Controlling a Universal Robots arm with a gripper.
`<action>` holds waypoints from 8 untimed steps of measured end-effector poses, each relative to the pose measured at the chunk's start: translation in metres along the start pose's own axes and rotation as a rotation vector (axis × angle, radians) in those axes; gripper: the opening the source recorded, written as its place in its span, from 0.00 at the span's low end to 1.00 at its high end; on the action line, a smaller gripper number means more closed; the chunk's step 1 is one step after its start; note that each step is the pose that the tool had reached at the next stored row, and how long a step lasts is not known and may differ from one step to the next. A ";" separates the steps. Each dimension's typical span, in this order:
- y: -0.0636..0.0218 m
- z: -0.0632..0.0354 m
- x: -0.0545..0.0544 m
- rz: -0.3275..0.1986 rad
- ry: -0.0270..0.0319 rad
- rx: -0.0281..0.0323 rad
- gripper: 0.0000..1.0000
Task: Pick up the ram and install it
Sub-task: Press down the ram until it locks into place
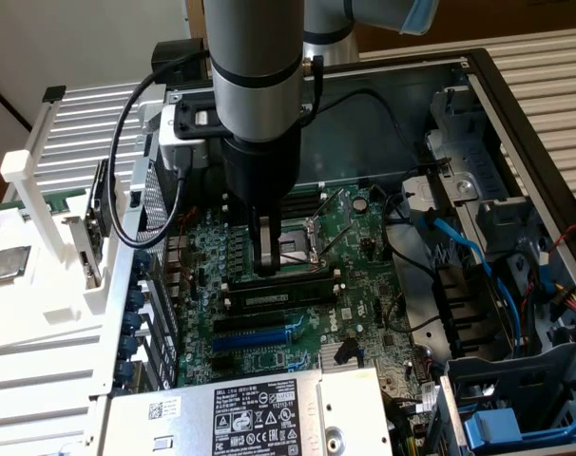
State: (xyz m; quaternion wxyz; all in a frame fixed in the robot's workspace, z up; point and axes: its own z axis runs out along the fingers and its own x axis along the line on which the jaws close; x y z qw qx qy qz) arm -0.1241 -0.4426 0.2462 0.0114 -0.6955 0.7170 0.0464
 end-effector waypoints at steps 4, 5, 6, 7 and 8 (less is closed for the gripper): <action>0.0000 -0.0001 0.000 0.056 -0.0028 0.0045 0.10; 0.0000 -0.0001 0.000 0.071 -0.0035 0.0057 0.10; 0.0000 -0.0001 0.000 0.084 -0.0041 0.0067 0.10; 0.0000 -0.0001 0.000 0.100 -0.0050 0.0080 0.10; 0.0000 0.0000 0.000 0.113 -0.0057 0.0091 0.10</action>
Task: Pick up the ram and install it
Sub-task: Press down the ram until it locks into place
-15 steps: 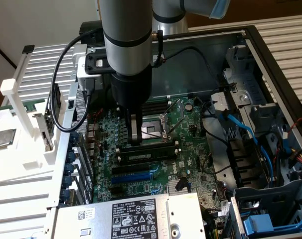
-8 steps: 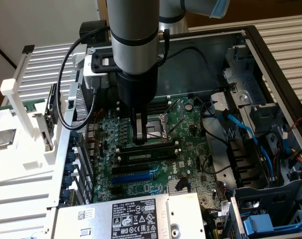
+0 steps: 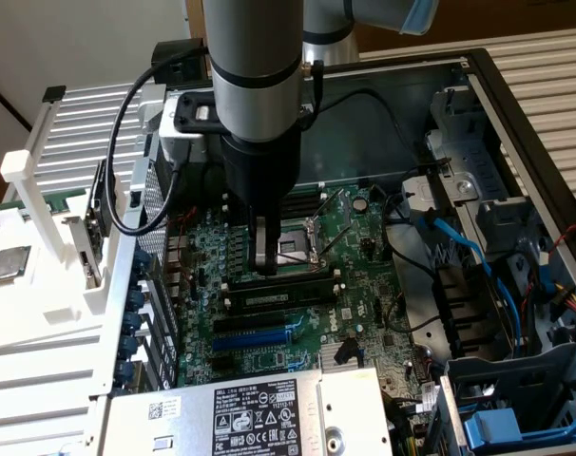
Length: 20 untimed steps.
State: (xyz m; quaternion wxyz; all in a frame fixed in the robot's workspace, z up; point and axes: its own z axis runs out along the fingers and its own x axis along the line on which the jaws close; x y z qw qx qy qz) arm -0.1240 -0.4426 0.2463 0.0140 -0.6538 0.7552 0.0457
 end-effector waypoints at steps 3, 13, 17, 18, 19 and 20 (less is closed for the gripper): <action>0.0000 0.0000 0.000 0.043 -0.0022 0.0035 0.10; 0.0000 0.0000 0.000 0.179 -0.0100 0.0144 0.10; 0.0000 0.0000 0.000 0.226 -0.0133 0.0181 0.10; 0.0000 0.0000 0.000 0.238 -0.0141 0.0189 0.10; 0.0000 0.0000 0.000 0.249 -0.0149 0.0198 0.10; 0.0000 0.0000 0.000 0.262 -0.0157 0.0208 0.10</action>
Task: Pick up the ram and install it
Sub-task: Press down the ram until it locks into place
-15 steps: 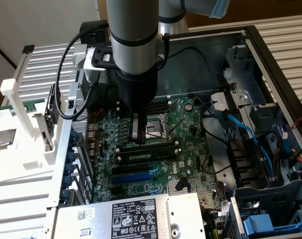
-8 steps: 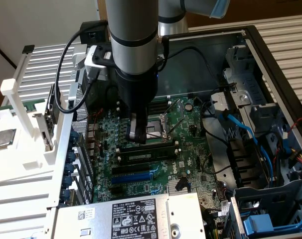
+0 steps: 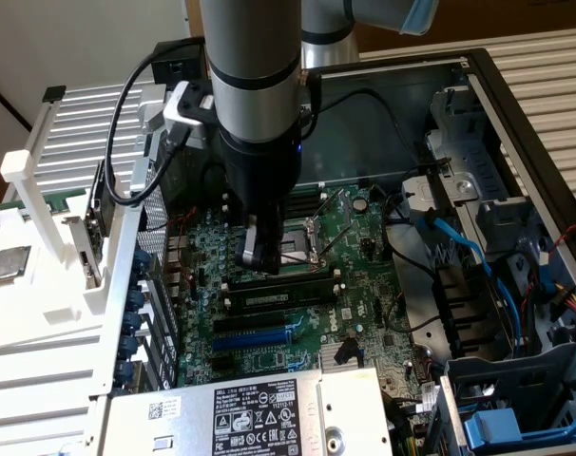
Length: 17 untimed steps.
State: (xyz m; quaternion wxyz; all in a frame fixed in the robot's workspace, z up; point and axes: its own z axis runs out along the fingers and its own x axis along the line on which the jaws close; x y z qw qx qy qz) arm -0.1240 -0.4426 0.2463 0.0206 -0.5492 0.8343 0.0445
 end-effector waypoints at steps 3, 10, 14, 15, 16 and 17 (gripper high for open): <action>0.0000 0.0000 0.000 0.035 -0.0026 0.0027 0.10; 0.0000 0.0000 0.000 0.110 -0.0083 0.0081 0.10; 0.0000 0.0000 0.000 0.149 -0.0118 0.0106 0.10; 0.0000 0.0000 0.000 0.159 -0.0127 0.0112 0.10; 0.0000 0.0000 0.000 0.168 -0.0137 0.0118 0.10; 0.0000 0.0000 0.000 0.177 -0.0146 0.0124 0.10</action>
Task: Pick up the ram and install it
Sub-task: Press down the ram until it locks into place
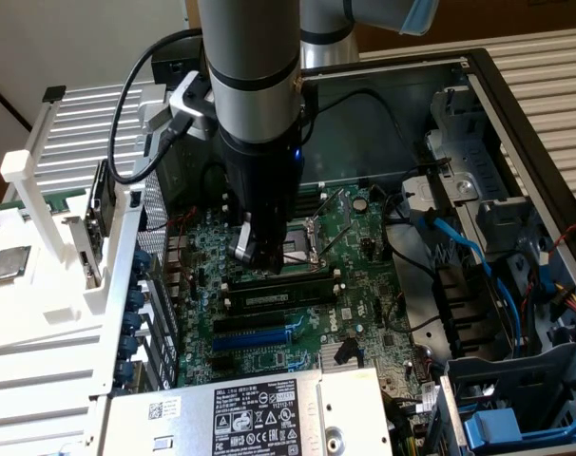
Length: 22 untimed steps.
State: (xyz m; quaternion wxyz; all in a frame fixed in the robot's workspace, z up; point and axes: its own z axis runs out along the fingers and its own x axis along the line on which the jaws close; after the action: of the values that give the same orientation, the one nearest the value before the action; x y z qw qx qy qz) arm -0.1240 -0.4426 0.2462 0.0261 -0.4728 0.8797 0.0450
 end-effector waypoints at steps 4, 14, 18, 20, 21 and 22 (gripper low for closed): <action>0.0000 -0.0001 0.000 0.034 -0.0032 0.0020 0.10; 0.0000 0.0000 0.000 0.116 -0.0126 0.0060 0.10; 0.0000 0.0000 0.000 0.140 -0.0156 0.0070 0.10; 0.0000 0.0000 0.000 0.151 -0.0171 0.0075 0.10; 0.0000 0.0000 0.000 0.157 -0.0179 0.0076 0.10; 0.0000 0.0000 0.000 0.163 -0.0186 0.0078 0.10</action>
State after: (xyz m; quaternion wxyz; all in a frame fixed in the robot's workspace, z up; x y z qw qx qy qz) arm -0.1241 -0.4426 0.2463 0.0324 -0.3991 0.9151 0.0479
